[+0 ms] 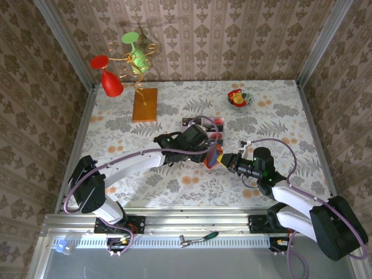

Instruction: Put the credit cards into the card holder

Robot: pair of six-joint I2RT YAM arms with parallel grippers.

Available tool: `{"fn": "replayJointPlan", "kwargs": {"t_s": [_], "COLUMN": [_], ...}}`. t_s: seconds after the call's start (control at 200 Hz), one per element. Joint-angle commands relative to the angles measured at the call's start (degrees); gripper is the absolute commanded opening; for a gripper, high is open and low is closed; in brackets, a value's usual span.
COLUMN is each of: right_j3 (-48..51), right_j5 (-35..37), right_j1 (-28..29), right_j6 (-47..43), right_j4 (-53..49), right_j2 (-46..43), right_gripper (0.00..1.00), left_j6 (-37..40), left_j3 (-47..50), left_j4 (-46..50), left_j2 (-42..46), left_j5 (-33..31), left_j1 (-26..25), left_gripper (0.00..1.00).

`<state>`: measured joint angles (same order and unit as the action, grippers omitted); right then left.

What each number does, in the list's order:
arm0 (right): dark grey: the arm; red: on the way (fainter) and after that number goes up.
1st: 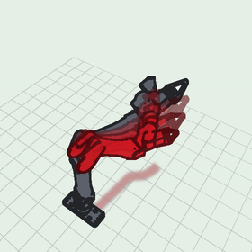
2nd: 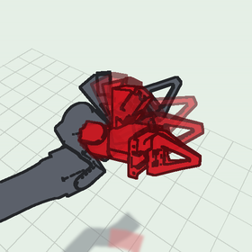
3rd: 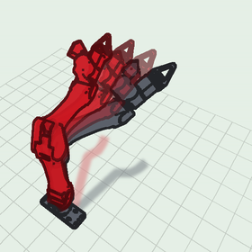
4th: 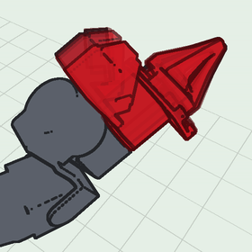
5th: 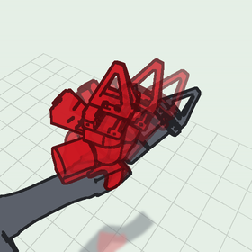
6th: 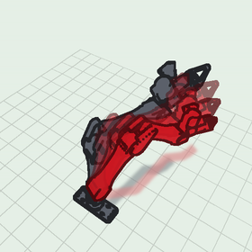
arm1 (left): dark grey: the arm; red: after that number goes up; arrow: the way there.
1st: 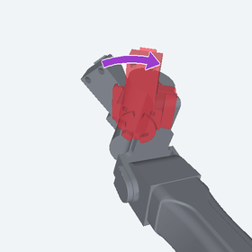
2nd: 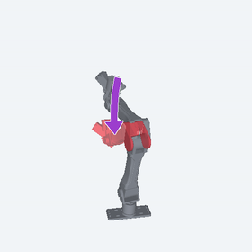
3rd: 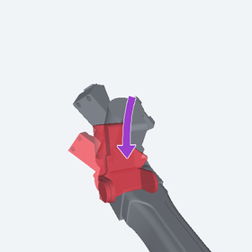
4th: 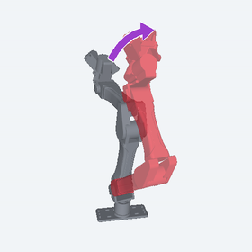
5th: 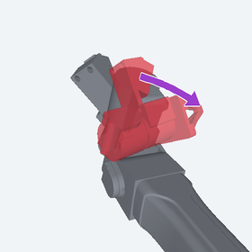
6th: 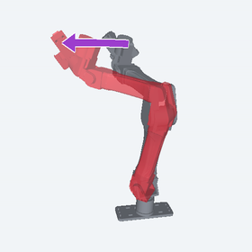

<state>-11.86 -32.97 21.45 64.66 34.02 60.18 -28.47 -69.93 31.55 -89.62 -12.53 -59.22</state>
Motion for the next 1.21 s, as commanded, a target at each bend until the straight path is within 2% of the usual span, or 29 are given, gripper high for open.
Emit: {"fn": "replayJointPlan", "kwargs": {"t_s": [0.0, 0.225, 0.53, 1.005, 1.2], "right_j3": [1.2, 3.9, 6.7, 8.2, 8.1], "right_j5": [2.2, 6.9, 11.7, 13.2, 13.2], "right_j1": [0.8, 3.3, 6.0, 6.3, 6.4], "right_j6": [-0.7, -0.5, -0.6, -0.8, -1.5], "right_j4": [1.6, 3.2, 3.9, 2.9, 1.0], "right_j2": [0.4, 0.6, 0.7, 0.7, 0.9], "right_gripper": [0.00, 0.00, 0.00, 0.00, 0.00], "left_j6": [-1.0, -1.7, -1.7, -2.7, -2.1], "left_j3": [2.0, 5.6, 8.0, 10.1, 10.5], "left_j4": [-0.8, -4.0, -7.8, -12.9, -13.8], "left_j2": [0.1, -1.3, -4.5, -7.5, -7.8], "left_j5": [-1.0, -1.3, -1.4, -1.2, -2.2], "left_j1": [-0.6, -1.6, -2.2, -3.7, -3.9], "left_gripper": [0.62, 0.58, 0.47, 0.47, 0.26]}}
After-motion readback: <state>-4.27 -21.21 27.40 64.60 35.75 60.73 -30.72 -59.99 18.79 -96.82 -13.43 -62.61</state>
